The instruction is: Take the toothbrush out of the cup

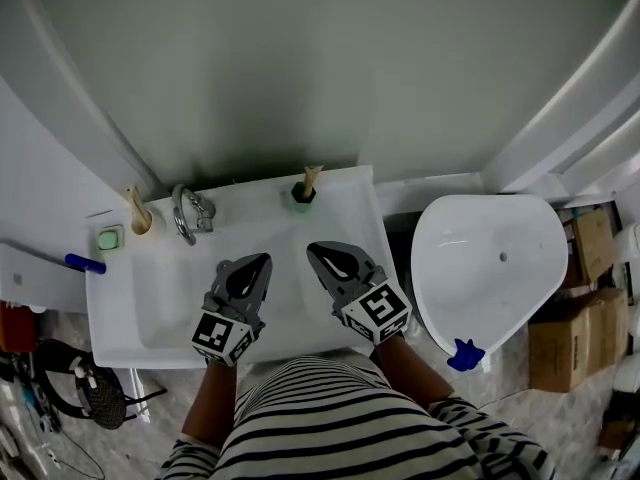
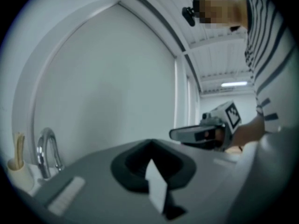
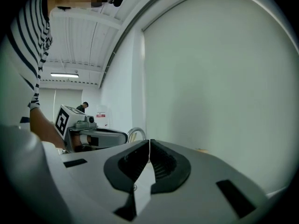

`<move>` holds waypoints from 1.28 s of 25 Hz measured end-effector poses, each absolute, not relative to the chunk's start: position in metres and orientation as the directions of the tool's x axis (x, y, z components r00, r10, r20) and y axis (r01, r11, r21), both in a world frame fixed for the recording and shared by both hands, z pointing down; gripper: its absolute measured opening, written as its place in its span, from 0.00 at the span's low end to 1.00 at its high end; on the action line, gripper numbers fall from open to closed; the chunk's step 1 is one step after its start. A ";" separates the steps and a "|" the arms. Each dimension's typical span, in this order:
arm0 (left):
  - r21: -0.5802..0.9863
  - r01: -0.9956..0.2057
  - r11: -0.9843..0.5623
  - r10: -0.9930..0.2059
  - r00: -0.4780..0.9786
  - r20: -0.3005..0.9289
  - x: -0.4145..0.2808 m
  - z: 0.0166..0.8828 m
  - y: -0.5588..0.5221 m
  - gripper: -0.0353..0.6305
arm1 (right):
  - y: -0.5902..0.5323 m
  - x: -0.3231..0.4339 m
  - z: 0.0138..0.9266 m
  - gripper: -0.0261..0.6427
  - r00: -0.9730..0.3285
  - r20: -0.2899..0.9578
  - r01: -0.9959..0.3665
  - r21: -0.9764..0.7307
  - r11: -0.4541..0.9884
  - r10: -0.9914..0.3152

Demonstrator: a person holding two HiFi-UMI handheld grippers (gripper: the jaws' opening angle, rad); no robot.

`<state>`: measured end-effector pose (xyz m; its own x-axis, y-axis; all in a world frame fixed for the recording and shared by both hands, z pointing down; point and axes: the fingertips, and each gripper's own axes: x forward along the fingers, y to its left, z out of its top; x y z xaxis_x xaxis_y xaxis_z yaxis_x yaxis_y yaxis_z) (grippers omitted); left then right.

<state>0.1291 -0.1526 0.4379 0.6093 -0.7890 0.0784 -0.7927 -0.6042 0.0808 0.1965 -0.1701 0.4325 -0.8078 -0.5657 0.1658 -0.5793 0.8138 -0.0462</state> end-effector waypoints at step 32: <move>0.023 -0.791 -0.611 -0.787 0.611 0.086 0.157 0.467 -0.217 0.06 | -0.252 0.216 0.479 0.05 -0.745 0.244 -0.647 -0.037 0.762 -0.620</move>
<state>0.1571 -0.2174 0.4673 0.6105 -0.7873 0.0860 -0.7912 -0.6111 0.0227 0.2157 -0.2518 0.4795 -0.7453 -0.6205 0.2440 -0.6466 0.7619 -0.0373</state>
